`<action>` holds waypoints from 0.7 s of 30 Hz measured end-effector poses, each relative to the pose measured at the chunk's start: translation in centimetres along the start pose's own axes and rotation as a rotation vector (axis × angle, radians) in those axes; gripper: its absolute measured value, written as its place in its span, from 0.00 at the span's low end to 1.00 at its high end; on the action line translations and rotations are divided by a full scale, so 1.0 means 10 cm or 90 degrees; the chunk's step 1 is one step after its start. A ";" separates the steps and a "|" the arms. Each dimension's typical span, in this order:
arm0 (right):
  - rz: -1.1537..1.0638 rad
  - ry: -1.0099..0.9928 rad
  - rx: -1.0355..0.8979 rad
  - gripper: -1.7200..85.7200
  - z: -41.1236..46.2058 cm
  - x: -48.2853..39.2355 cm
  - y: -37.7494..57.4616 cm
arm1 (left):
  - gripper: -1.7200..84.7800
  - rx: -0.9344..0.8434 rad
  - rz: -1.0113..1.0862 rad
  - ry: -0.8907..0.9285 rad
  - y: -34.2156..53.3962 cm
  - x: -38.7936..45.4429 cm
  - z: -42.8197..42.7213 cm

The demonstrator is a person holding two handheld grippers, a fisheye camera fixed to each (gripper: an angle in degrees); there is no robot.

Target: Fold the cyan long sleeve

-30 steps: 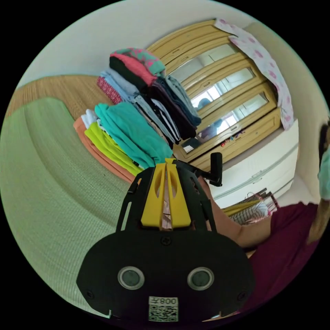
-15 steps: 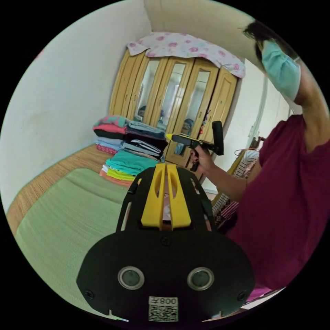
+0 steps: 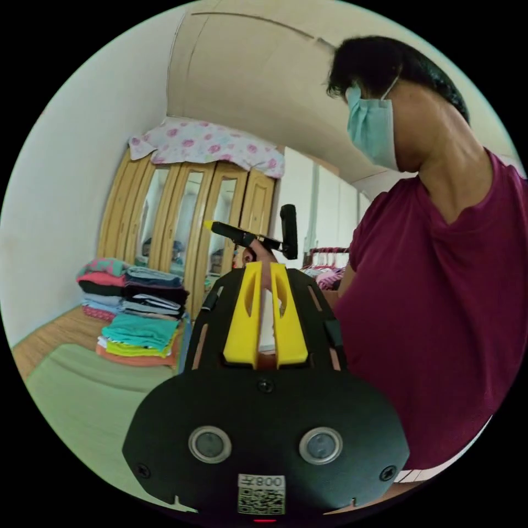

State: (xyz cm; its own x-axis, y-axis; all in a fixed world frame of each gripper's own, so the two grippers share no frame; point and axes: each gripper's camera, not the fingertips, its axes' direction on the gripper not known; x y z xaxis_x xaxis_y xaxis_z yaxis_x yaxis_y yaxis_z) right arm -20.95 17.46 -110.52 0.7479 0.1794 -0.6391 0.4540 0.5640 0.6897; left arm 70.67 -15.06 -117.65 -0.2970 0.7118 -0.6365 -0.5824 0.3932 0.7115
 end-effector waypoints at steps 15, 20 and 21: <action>0.112 0.165 0.010 0.07 -1.82 1.38 -0.87 | 0.10 -0.142 -0.025 0.091 -1.38 0.65 1.73; 0.165 0.189 0.069 0.09 -2.37 2.08 -0.93 | 0.11 -0.205 -0.013 0.124 -1.96 0.52 3.15; 0.164 0.208 0.083 0.09 -2.51 2.20 -0.95 | 0.11 -0.221 -0.011 0.141 -2.11 0.49 3.57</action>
State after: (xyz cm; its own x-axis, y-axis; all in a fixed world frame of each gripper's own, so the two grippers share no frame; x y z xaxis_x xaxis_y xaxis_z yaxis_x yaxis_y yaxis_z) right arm -20.95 36.24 -139.69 0.6623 0.5578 -0.5002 0.3459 0.3646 0.8646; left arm 108.50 0.93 -125.16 -0.4190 0.5498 -0.7226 -0.7978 0.1570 0.5821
